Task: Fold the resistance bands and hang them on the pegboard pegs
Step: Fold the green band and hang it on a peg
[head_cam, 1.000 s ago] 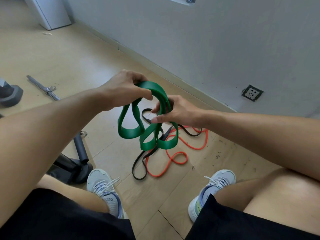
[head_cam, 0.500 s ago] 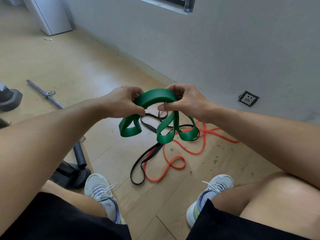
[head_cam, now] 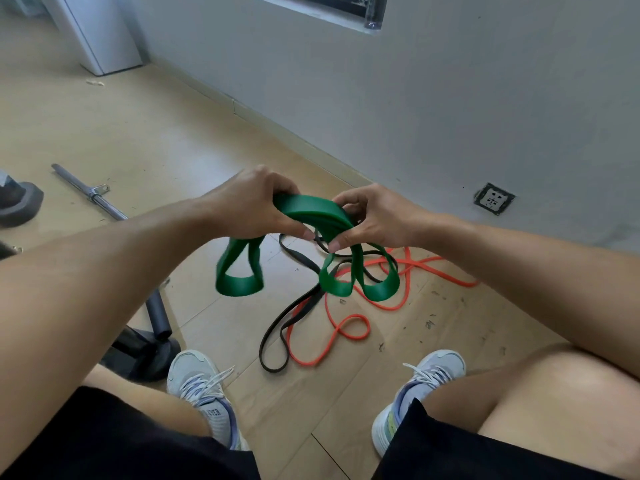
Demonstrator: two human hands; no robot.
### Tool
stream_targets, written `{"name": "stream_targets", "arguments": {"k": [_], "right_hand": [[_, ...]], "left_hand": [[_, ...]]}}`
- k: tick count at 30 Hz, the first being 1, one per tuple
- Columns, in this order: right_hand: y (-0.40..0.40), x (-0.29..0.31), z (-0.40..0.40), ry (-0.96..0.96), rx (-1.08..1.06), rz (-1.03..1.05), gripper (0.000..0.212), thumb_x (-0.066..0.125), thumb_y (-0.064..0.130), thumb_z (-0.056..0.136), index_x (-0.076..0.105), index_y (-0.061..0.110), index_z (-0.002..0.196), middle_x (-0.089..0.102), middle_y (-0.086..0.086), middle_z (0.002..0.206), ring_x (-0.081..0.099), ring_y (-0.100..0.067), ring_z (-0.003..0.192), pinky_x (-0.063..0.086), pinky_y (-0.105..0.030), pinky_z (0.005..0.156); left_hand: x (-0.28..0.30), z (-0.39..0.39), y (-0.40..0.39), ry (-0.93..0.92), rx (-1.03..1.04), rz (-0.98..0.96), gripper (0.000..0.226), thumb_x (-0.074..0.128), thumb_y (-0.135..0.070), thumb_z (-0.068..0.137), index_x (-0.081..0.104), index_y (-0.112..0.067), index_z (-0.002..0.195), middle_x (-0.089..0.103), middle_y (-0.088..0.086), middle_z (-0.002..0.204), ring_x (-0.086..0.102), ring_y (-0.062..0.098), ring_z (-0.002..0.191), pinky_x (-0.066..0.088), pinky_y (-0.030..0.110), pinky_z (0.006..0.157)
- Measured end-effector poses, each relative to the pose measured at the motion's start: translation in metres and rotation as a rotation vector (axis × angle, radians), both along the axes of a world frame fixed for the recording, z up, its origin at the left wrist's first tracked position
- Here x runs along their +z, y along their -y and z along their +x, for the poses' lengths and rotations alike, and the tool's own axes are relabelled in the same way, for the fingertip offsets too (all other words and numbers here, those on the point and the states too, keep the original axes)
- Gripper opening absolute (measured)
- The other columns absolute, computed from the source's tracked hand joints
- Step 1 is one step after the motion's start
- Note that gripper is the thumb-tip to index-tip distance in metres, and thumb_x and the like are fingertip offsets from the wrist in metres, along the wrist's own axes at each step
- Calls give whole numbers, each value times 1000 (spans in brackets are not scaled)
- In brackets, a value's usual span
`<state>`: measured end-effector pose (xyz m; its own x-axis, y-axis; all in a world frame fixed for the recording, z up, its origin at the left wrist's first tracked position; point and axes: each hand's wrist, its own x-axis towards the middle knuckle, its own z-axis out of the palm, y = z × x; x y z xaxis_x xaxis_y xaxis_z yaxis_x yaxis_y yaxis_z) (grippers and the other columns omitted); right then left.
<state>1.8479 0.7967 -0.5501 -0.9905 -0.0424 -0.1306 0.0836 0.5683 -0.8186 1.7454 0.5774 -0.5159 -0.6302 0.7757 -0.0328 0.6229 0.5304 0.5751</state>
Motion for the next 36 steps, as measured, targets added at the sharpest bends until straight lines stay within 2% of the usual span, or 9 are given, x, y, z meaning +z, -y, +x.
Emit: {"name": "stream_targets", "arguments": {"k": [5, 11, 16, 20, 22, 24, 27, 33, 36], "right_hand": [[0, 3, 2, -15, 29, 74, 49, 93, 33, 72, 75, 17, 115, 80, 3, 97, 77, -17, 88, 62, -36, 88], [1, 0, 0, -16, 32, 26, 41, 87, 33, 81, 75, 14, 114, 80, -5, 95, 75, -31, 87, 60, -38, 81], [-2, -3, 0, -23, 4, -35, 38, 85, 25, 85, 72, 11, 118, 81, -5, 102, 77, -28, 95, 60, -39, 92], [0, 3, 1, -77, -10, -24, 33, 83, 22, 88, 72, 9, 117, 80, -6, 102, 76, -30, 95, 62, -39, 89], [0, 8, 1, -118, -16, -4, 30, 82, 24, 89, 74, 14, 116, 79, -4, 102, 75, -27, 94, 61, -37, 86], [1, 11, 1, -136, -28, 9, 28, 83, 29, 87, 75, 20, 113, 79, -1, 102, 76, -25, 95, 60, -39, 89], [-1, 14, 2, -154, -50, 28, 26, 82, 28, 88, 75, 19, 112, 79, -4, 103, 74, -27, 97, 58, -46, 94], [-9, 17, 4, -143, -61, 46, 25, 82, 29, 88, 76, 22, 112, 78, -2, 102, 74, -24, 98, 56, -49, 99], [-13, 15, 5, -124, -57, 62, 23, 81, 29, 89, 75, 23, 111, 78, 1, 101, 73, -22, 98, 56, -47, 98]], "left_hand": [[-3, -4, 3, -22, -16, -70, 33, 91, -47, 64, 70, -26, 79, 65, -2, 62, 56, 10, 49, 46, 29, 54], [-6, -7, 5, -16, 13, -101, 32, 93, -47, 61, 72, -26, 73, 67, -4, 59, 57, 8, 49, 46, 24, 50], [-6, -6, 5, -13, 5, -128, 33, 91, -46, 63, 70, -24, 75, 66, -4, 61, 56, 6, 48, 44, 22, 51], [-4, -5, 6, -27, 9, -152, 30, 92, -42, 65, 70, -24, 74, 64, -3, 62, 56, 11, 52, 44, 24, 51], [-2, -7, 7, -24, 22, -156, 30, 91, -43, 65, 70, -23, 73, 63, -3, 60, 55, 11, 52, 42, 24, 51], [-1, -9, 8, -18, 37, -147, 30, 91, -45, 65, 71, -23, 74, 64, -4, 60, 54, 11, 52, 43, 24, 52], [0, -11, 8, -11, 44, -114, 30, 91, -45, 65, 74, -23, 78, 68, -3, 64, 59, 13, 56, 48, 28, 56], [-1, -11, 7, -2, 55, -81, 30, 91, -44, 65, 74, -23, 78, 68, -1, 65, 56, 13, 56, 45, 27, 55], [-1, -11, 8, 18, 56, -78, 29, 92, -44, 64, 73, -25, 76, 66, -5, 62, 56, 11, 54, 42, 22, 53]]}}
